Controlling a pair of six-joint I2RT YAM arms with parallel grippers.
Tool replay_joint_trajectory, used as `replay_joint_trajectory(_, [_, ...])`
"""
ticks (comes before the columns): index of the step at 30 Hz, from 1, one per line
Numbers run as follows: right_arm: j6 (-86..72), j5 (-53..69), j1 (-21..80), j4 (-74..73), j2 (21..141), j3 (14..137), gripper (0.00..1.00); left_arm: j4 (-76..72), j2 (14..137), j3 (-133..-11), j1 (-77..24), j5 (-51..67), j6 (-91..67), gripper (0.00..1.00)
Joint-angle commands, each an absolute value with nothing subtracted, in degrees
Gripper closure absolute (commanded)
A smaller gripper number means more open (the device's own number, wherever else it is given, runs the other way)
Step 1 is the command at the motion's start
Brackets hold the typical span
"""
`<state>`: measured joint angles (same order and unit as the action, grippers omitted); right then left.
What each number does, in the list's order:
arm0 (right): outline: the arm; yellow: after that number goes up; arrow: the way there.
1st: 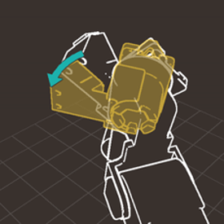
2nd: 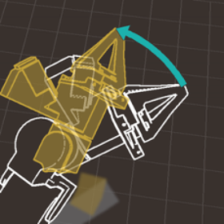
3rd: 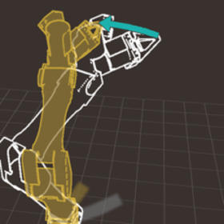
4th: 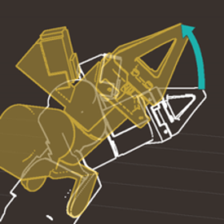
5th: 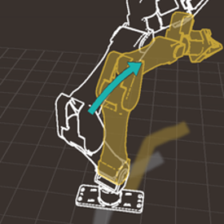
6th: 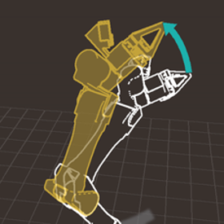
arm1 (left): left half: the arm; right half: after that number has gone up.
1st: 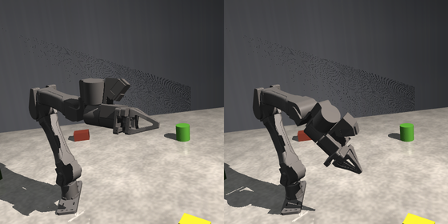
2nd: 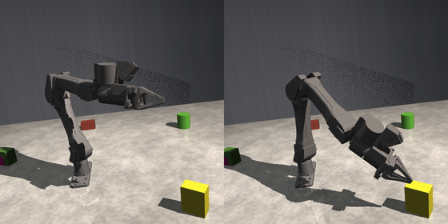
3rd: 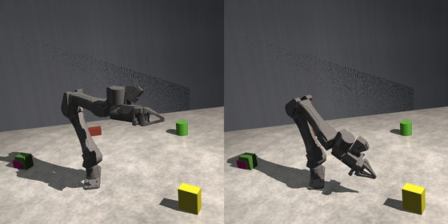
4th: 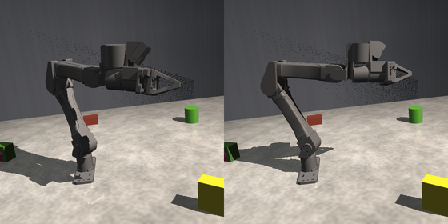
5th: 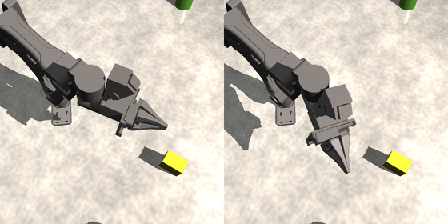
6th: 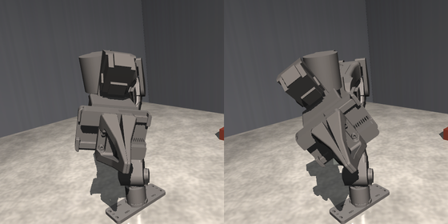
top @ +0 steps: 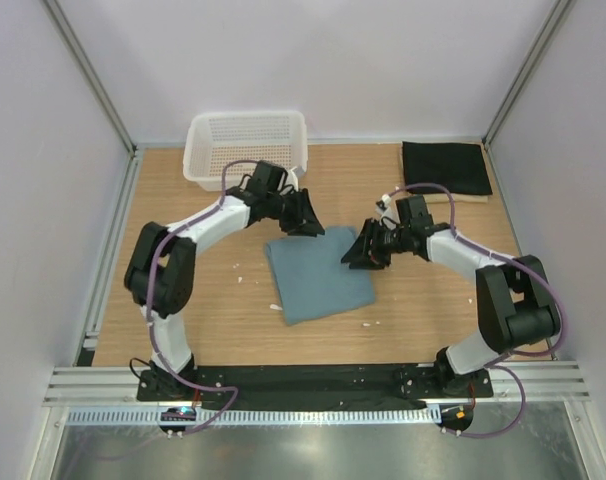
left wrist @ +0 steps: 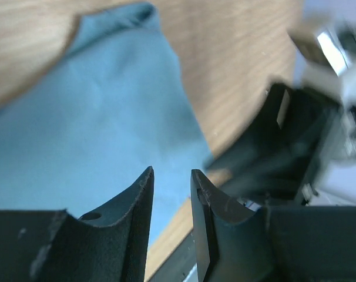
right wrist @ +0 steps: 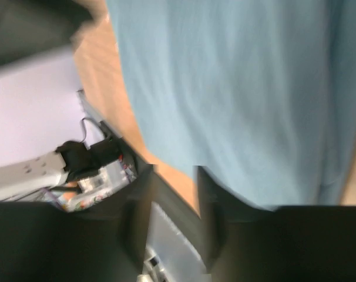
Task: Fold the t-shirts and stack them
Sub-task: Fold the tshirt
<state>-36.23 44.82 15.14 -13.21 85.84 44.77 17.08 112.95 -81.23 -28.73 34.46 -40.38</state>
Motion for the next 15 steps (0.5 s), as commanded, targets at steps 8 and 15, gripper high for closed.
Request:
replay_joint_trajectory(8, [-15.67, 30.32, 13.97, -29.16, 99.64, 70.55, 0.23, 26.35, 87.37, -61.88, -28.65, 31.2, -37.88, 0.64])
replay_joint_trajectory(15, [-2.56, 29.61, 14.15, -27.17, 105.73, 72.69, 0.09, 27.16, 77.71, -52.57, -28.74, 32.17, -40.78, 0.64])
